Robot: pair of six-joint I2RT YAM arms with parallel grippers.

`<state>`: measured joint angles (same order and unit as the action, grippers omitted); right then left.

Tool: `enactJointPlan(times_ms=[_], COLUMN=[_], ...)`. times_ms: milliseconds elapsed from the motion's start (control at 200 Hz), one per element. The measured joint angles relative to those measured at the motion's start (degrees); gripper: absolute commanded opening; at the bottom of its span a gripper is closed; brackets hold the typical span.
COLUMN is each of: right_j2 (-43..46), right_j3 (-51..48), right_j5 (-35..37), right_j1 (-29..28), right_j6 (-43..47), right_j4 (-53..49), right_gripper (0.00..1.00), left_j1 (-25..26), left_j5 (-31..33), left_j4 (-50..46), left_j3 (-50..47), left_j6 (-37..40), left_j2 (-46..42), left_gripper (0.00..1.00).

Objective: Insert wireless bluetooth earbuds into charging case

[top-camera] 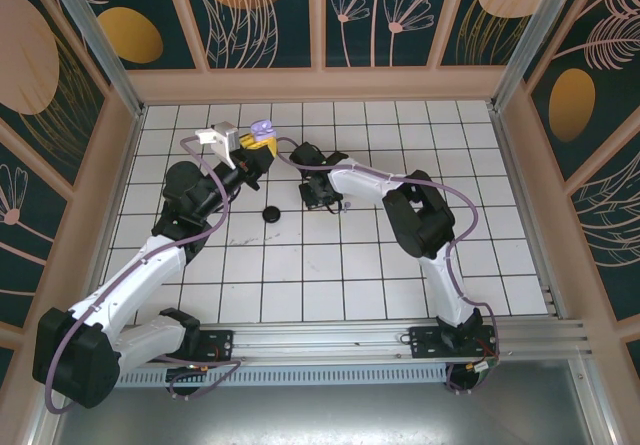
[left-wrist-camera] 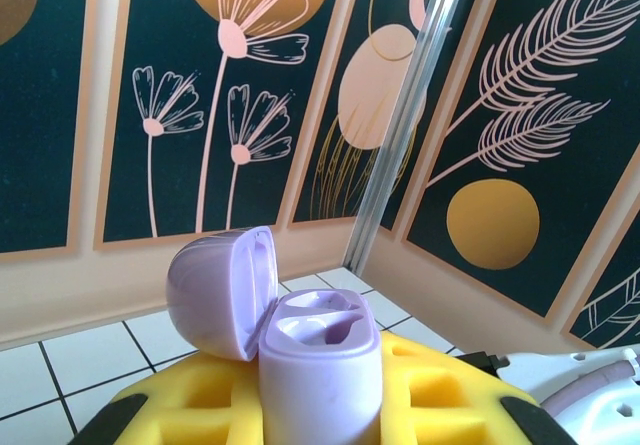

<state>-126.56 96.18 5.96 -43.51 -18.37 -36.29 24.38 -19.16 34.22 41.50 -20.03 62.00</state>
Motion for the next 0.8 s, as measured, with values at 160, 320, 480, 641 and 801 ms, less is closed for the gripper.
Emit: enactJointPlan(times_ms=[160,320,480,641,801], right_j2=[0.2,1.5,7.1,17.0,27.2], right_j3=[0.0,-0.9,-2.8,-5.1,-8.5], right_j5=[0.0,0.0,0.1,0.3,0.7], right_j1=[0.0,0.2,1.0,1.9,3.0], right_j6=[0.0,0.0,0.0,0.0,0.2], right_j4=[0.0,0.5,1.2,2.6,4.9], right_gripper=[0.12,0.12,0.12,0.12,0.13], left_j1=[0.0,0.0,0.0,0.0,0.0], left_j5=[-0.4,-1.8,-4.6,-7.5,-8.0], left_j4=[-0.4,-1.0,-1.3,2.1,10.5], left_j3=[0.0,0.3,0.5,-0.8,-7.0], left_j6=[0.0,0.0,0.6,2.3,4.3], left_j2=[0.0,0.4,1.2,1.2,0.5], left_gripper=[0.00,0.00,0.00,0.00,0.00])
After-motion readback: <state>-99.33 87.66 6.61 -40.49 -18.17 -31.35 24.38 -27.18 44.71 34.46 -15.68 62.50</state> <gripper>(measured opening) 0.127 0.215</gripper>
